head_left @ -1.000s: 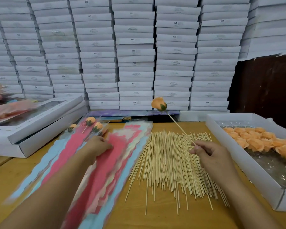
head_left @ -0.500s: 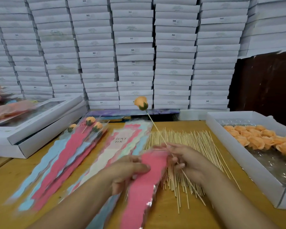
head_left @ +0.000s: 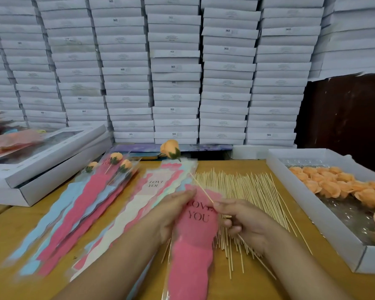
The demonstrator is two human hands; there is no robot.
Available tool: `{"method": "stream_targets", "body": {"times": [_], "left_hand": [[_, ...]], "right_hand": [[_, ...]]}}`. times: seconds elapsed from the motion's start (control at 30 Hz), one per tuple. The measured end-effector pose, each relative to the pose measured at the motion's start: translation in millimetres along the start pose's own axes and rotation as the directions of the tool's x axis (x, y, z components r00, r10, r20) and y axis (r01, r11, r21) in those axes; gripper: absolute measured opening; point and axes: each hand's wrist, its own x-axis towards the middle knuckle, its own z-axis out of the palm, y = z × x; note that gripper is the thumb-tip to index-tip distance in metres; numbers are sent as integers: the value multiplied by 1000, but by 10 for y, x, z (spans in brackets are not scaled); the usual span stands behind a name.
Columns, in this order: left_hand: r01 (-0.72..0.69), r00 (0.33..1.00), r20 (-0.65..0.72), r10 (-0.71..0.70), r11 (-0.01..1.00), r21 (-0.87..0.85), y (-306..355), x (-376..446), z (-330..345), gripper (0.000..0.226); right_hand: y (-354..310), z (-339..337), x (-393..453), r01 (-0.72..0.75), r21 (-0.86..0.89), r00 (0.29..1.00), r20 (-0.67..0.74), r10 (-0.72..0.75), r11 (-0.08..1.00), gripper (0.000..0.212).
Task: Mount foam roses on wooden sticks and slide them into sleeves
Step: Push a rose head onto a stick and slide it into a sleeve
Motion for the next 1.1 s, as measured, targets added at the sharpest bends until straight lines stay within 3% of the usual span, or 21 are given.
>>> {"method": "stream_targets", "body": {"times": [0.13, 0.23, 0.33, 0.47, 0.67, 0.8, 0.97, 1.1], "left_hand": [[-24, 1000, -15, 24, 999, -43, -86, 51, 60, 15], [-46, 999, 6, 46, 998, -42, -163, 70, 50, 32], [-38, 999, -6, 38, 998, -49, -159, 57, 33, 13], [-23, 1000, 3, 23, 999, -39, -112, 74, 52, 33], [-45, 999, -25, 43, 995, -88, -118, 153, 83, 23], [-72, 997, -16, 70, 992, -102, -143, 155, 79, 24], [-77, 997, -31, 75, 991, -105, -147, 129, 69, 21], [-82, 996, -31, 80, 994, -79, -124, 61, 73, 43]], "right_hand": [[-25, -26, -28, 33, 13, 999, -35, -32, 999, 17], [-49, -84, -31, 72, 23, 992, -102, -69, 997, 17], [-37, -110, -54, 86, 25, 987, -138, -81, 996, 15], [-27, -70, -83, 84, 17, 990, -117, -82, 996, 14], [-71, -66, -133, 82, 81, 994, -76, -76, 993, 18], [-178, -196, -156, 102, 139, 988, -132, -83, 985, 23], [-466, -282, -258, 180, 38, 977, -124, -174, 983, 39], [-795, -222, -320, 270, -57, 947, -162, -276, 961, 22]]}}
